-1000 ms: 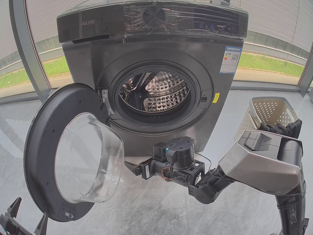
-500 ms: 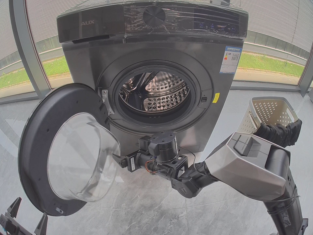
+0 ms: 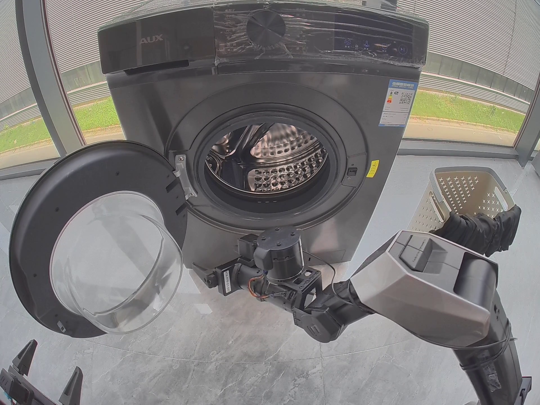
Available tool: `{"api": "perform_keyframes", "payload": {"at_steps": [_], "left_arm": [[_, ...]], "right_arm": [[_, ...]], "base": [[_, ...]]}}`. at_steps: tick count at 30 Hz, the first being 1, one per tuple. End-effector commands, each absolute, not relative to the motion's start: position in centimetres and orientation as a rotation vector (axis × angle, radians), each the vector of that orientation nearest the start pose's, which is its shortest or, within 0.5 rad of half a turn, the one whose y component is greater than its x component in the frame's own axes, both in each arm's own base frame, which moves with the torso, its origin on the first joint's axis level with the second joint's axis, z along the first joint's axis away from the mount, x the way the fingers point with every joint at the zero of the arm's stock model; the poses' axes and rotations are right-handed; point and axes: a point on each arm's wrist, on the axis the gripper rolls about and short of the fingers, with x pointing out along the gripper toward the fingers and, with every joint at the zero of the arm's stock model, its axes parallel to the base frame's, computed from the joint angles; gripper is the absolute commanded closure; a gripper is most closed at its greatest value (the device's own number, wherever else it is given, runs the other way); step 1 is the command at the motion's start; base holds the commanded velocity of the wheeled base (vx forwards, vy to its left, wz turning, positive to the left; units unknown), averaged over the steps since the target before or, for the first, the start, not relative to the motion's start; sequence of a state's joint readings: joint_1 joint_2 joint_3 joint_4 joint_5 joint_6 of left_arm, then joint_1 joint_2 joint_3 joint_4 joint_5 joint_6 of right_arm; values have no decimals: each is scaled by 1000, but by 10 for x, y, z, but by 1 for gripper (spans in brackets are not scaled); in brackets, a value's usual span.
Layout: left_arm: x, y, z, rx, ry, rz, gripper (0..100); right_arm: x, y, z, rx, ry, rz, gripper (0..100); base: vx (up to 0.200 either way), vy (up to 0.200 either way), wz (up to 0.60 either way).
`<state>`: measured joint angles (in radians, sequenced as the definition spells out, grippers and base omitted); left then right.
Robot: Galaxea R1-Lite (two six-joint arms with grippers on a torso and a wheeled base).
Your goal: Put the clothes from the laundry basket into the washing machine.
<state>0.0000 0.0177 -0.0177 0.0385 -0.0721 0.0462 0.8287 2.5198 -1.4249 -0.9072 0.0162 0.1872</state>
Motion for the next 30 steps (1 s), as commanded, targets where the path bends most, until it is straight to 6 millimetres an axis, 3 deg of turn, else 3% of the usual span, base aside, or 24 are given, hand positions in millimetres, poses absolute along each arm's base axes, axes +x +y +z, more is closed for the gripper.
{"api": "perform_keyframes", "payload": {"at_steps": [1, 4, 5, 6, 9, 15, 17, 20, 26, 30], "left_arm": [[-23, -2, 72, 45, 37, -73, 0], [-23, -2, 72, 46, 37, -73, 0], [-23, -2, 72, 46, 37, -73, 0], [-23, -2, 72, 46, 37, -73, 0], [-23, -2, 72, 46, 37, -73, 0], [-23, -2, 72, 45, 37, -73, 0], [-23, -2, 72, 45, 37, -73, 0], [-23, -2, 72, 45, 37, -73, 0], [-23, -2, 72, 46, 37, -71, 0], [-23, -2, 72, 43, 37, -74, 0]], "right_arm": [[322, 325, 80, 105, 231, 771, 0], [315, 302, 94, 97, 239, 735, 0], [310, 282, 108, 101, 231, 694, 0], [310, 279, 109, 100, 232, 688, 0], [303, 242, 133, 129, 196, 622, 0], [276, 177, 133, 113, 121, 528, 0], [270, 169, 131, 100, 108, 519, 0], [251, 140, 127, 63, 79, 474, 0], [225, 105, 139, 67, 53, 405, 0], [204, 91, 146, 70, 33, 390, 0]], "base": [[0, 0, 0], [0, 0, 0], [0, 0, 0], [0, 0, 0], [0, 0, 0], [0, 0, 0], [0, 0, 0], [0, 0, 0], [0, 0, 0], [0, 0, 0]]}}
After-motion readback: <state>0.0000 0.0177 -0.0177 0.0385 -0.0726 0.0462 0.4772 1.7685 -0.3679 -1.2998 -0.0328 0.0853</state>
